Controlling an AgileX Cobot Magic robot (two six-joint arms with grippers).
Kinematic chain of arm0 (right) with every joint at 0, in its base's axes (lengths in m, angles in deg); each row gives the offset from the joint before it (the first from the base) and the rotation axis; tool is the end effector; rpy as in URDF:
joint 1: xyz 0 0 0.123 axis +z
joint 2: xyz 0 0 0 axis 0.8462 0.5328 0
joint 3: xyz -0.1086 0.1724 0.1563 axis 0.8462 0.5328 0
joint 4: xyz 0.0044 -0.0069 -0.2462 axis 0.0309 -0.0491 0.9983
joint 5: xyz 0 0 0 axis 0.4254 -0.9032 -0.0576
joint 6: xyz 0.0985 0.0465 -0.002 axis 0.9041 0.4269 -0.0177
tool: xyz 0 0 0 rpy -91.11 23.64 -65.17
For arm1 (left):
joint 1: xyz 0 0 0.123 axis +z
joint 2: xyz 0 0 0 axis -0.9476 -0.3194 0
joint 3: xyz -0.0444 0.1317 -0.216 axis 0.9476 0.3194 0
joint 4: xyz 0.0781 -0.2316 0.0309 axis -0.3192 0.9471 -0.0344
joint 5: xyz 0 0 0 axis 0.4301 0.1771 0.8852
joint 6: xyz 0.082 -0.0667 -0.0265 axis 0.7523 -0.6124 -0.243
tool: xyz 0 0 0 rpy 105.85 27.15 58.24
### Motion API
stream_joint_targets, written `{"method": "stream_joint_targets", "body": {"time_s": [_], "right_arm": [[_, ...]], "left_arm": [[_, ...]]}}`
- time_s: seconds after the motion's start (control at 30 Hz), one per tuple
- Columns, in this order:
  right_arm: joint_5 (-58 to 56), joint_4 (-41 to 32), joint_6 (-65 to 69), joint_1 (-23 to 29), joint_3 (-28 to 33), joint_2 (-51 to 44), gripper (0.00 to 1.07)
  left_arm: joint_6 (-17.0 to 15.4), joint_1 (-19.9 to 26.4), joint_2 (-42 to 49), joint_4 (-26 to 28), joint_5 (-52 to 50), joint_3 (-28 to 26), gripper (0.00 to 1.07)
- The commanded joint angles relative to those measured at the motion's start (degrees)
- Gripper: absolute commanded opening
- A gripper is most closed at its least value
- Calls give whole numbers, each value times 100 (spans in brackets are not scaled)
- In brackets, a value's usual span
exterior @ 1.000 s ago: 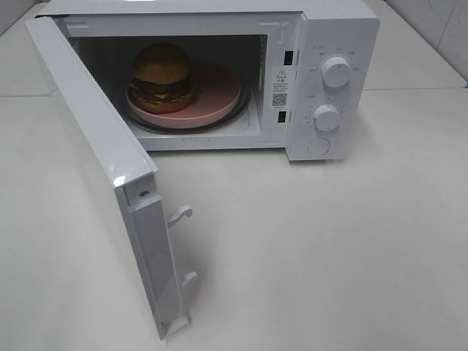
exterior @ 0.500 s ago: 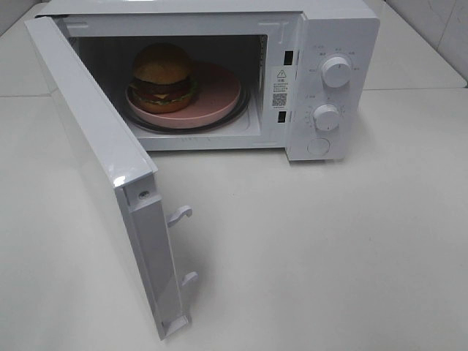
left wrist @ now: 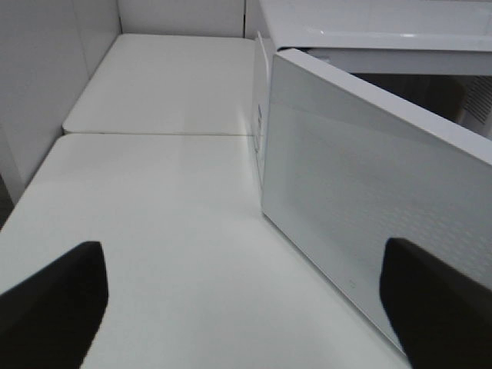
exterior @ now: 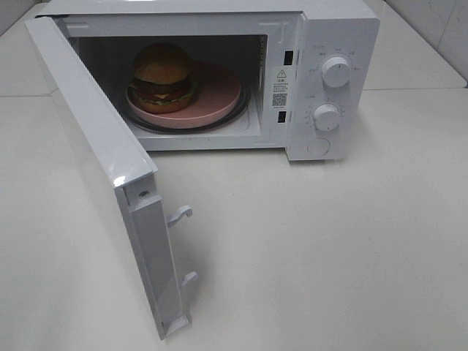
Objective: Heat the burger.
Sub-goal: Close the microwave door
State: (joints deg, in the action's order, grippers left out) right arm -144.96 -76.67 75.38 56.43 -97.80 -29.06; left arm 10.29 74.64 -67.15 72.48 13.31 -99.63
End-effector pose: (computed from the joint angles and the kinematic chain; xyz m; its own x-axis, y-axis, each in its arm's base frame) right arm 0.0385 -0.0109 0.2744 -0.3682 0.0455 -0.9286 0.1224 0.9925 0.0001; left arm 0.0420 -0.0121 0.2981 -0.2445 -0.0195 -0.9695 0.0708 0.9968 -0.0379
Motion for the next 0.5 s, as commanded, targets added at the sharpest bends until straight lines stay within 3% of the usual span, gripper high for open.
{"method": "stream_joint_targets", "body": {"time_s": [0.03, 0.1, 0.2, 0.27, 0.3, 0.33, 0.4, 0.43, 0.5], "right_arm": [[40, 6, -40, -40, 6, -201, 76], [40, 6, -40, -40, 6, -201, 76], [40, 6, -40, -40, 6, -201, 76], [40, 6, -40, -40, 6, -201, 76], [40, 6, -40, -40, 6, -201, 76], [40, 6, -40, -40, 6, -201, 76], [40, 6, -34, -40, 6, -201, 76], [40, 6, -34, -40, 6, -201, 76], [40, 6, -34, -40, 6, -201, 76]], "left_arm": [[-29, 0, -109, -120, -298, -46, 80], [-23, 0, -493, -264, -642, -46, 61], [-23, 0, -619, -275, -728, -46, 56], [-23, 0, -1020, -286, -1003, -34, 38], [-23, 0, -1020, -286, -1003, -34, 38], [-23, 0, -1266, -309, -1255, 11, 22], [-23, 0, -1387, -309, -1398, 63, 16], [6, 0, -1576, -286, -1856, 212, 3], [11, 0, -1725, -246, -2418, 378, 0]]}}
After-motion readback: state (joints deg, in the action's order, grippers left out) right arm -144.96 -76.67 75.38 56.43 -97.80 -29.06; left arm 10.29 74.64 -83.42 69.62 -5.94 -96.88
